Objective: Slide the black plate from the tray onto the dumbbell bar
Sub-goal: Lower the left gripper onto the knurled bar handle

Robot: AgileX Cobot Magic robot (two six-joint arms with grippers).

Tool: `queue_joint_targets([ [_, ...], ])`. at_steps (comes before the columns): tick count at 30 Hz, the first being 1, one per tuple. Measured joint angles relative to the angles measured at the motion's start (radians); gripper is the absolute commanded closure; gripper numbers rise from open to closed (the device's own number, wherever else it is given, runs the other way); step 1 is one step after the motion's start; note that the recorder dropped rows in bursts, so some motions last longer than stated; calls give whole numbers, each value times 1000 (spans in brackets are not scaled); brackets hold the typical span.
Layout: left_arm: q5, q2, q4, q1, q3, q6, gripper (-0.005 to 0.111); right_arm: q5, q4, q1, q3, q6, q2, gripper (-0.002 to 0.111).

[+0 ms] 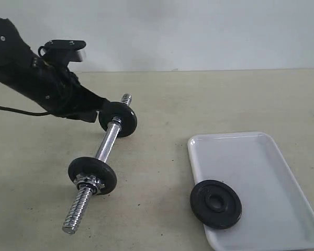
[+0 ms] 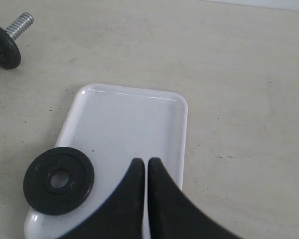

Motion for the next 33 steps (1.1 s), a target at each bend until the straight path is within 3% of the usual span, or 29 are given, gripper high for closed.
queue_joint_targets([
  [10, 68, 121, 29, -8, -111, -62, 102, -4, 5, 0, 0, 0, 0, 109],
  [27, 88, 193, 39, -8, -115, -76, 102, -9, 19, 0, 0, 0, 0, 109],
  [29, 88, 193, 33, -8, -115, -76, 95, -9, 19, 0, 0, 0, 0, 109],
  [33, 106, 193, 17, -8, -115, -30, 69, -9, 19, 0, 0, -1, 0, 109],
])
